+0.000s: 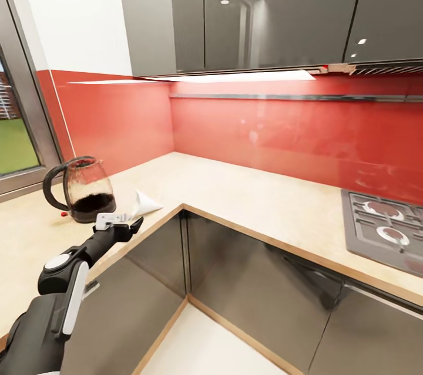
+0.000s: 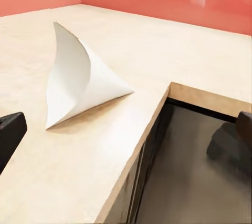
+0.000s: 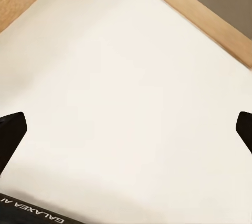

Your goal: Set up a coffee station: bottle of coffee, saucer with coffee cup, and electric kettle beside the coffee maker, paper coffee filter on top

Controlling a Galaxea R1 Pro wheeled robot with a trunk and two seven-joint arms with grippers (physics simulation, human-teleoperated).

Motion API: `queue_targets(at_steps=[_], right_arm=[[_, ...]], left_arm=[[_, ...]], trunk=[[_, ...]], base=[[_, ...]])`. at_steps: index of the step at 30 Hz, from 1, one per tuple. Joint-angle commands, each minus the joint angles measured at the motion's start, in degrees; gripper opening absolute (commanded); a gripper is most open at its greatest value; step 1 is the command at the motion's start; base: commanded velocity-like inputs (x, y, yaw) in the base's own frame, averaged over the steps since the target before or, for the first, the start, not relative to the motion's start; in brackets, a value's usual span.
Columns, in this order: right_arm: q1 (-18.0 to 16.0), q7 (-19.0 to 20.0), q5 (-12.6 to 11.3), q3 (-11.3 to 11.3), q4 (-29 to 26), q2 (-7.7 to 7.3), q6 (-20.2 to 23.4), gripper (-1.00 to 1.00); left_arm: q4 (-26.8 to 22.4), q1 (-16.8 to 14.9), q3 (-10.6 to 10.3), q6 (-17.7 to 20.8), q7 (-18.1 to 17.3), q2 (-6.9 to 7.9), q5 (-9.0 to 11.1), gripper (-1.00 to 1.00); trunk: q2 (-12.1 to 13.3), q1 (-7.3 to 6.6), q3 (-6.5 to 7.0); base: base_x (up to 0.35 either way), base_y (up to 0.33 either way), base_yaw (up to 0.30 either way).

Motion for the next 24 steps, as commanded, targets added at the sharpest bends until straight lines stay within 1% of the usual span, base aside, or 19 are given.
queue_targets(at_steps=[1,6,14,24], right_arm=[[-0.03,-0.08,0.48,0.13,0.02,-0.04,-0.23,1.0],[-0.03,-0.1,0.48,0.13,0.03,-0.04,-0.26,1.0],[-0.03,-0.13,0.48,0.13,0.03,-0.04,-0.24,1.0],[-0.03,-0.13,0.48,0.13,0.03,-0.04,-0.27,1.0]], left_arm=[[-0.05,-0.05,0.1,0.37,-0.29,0.3,0.05,1.0],[-0.02,-0.05,0.12,0.37,-0.29,0.72,0.05,1.0],[0.03,-0.05,0.05,0.37,-0.29,0.81,0.11,1.0],[0.04,-0.05,-0.02,0.37,-0.29,0.83,0.13,1.0]], trunk=[[-0.03,0.02,-0.06],[-0.03,0.02,-0.06],[-0.03,0.02,-0.06],[-0.03,0.02,-0.06]], base=[[0.106,0.057,0.0],[0.051,0.027,0.0],[0.087,0.066,0.0],[0.047,0.005,0.0]])
